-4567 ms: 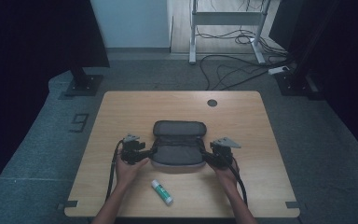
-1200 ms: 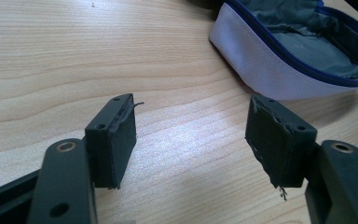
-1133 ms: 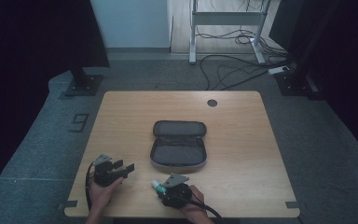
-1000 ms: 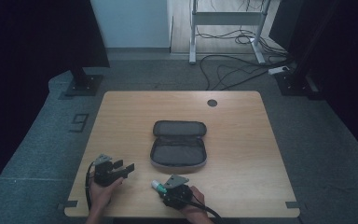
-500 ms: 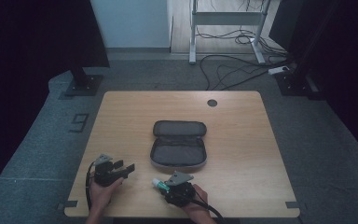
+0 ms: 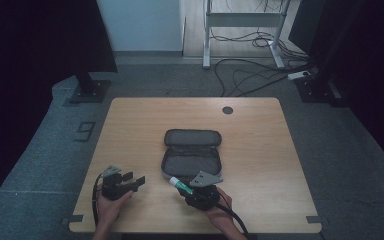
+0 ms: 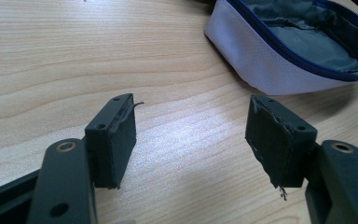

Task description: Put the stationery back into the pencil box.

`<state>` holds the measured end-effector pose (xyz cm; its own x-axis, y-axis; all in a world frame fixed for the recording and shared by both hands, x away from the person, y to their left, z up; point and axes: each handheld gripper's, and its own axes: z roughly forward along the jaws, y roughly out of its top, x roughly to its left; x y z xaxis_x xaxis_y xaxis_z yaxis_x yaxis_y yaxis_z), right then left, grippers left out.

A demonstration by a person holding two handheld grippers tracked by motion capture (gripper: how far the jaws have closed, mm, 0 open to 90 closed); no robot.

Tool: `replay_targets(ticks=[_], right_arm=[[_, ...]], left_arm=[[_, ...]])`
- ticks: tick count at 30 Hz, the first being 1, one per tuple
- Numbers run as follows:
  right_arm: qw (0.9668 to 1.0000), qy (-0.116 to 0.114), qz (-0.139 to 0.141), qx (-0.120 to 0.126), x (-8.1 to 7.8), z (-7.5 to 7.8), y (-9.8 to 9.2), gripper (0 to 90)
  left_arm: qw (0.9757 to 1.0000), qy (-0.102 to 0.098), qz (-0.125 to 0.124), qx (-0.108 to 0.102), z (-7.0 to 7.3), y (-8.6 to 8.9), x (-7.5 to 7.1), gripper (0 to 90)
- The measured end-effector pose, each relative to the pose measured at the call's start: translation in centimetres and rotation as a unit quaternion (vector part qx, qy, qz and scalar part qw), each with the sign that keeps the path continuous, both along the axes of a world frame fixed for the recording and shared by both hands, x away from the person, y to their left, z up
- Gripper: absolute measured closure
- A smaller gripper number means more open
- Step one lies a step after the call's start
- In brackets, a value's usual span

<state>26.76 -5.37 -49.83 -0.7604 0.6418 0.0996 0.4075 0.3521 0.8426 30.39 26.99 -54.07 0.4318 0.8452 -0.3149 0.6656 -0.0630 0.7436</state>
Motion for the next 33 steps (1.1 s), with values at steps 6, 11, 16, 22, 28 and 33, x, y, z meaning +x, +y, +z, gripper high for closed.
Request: replay_targets(ticks=[6,11,16,22,28,33], right_arm=[[0.9999,-0.009,-0.011,0.006,0.8,0.9,-0.8,64.5],[0.9998,-0.013,-0.014,0.010,1.4,1.4,-1.1,64.5],[0.9995,-0.012,-0.020,0.020,3.0,2.0,-1.2,64.5],[0.9992,-0.008,-0.029,0.027,4.2,2.1,-1.3,64.5],[0.9988,-0.004,-0.041,0.025,5.4,1.8,-1.5,64.5],[0.9984,-0.003,-0.052,0.020,6.5,1.4,-1.6,64.5]], left_arm=[[1.0000,0.003,-0.003,0.001,0.0,-0.2,0.0,33.4],[1.0000,0.003,-0.007,0.003,0.0,-0.2,-0.1,33.3],[1.0000,0.005,-0.007,0.003,-0.1,-0.3,0.0,33.2],[0.9999,0.007,-0.009,0.004,-0.1,-0.3,0.0,33.1],[0.9999,0.007,-0.011,0.005,-0.1,-0.4,0.0,33.1],[0.9999,0.007,-0.013,0.005,-0.1,-0.4,0.0,33.0]])
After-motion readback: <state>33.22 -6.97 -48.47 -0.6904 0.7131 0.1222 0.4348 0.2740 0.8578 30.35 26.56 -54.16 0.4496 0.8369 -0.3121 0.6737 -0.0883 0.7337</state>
